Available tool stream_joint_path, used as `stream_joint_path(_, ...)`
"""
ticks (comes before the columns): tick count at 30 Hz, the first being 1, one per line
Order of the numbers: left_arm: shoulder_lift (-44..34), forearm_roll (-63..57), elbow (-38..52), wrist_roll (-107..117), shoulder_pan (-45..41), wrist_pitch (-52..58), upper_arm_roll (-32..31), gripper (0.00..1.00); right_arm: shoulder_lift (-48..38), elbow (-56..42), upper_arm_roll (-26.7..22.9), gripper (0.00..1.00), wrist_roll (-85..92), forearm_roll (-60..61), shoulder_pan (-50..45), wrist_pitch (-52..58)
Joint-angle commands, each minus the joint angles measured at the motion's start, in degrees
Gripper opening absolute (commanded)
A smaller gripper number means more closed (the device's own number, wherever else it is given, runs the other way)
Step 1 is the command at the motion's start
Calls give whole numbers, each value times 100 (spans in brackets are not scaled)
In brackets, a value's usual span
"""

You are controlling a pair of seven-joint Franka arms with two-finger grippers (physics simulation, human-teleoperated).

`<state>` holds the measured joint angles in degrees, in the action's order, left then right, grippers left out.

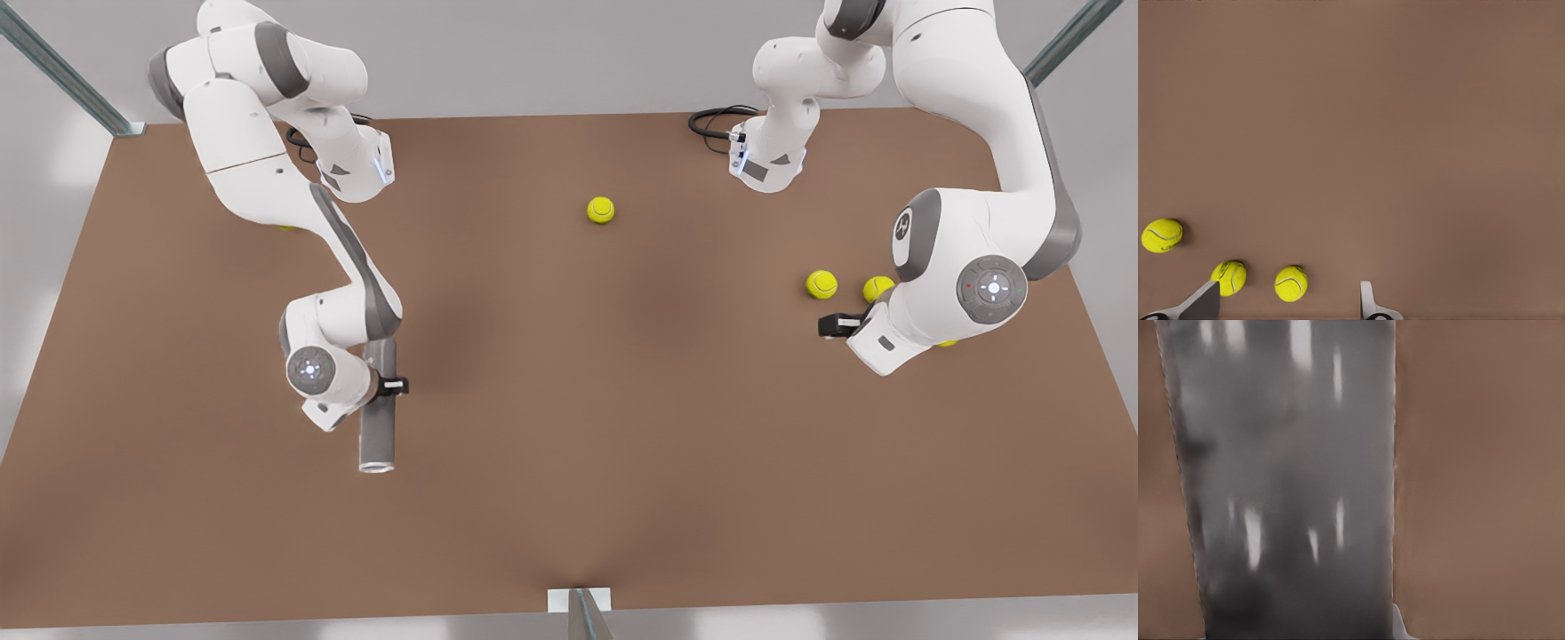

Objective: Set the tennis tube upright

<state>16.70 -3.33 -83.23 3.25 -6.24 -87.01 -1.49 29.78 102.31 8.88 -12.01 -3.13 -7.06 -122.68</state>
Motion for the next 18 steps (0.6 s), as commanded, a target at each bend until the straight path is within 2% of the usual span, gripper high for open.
stream_joint_path(1, 0, -1, 0, 0, 0, 0, 0, 100, 10, -53, 0, 75, -3, -3, -6, 43)
stream_joint_path(12, 8, -1, 0, 0, 0, 8, 0, 100, 28, -431, -9, 76, 59, -38, -1395, 78)
stream_joint_path(18, 8, -1, 0, 0, 0, 8, 0, 100, 256, -1020, -71, 78, 50, -592, -2642, 333)
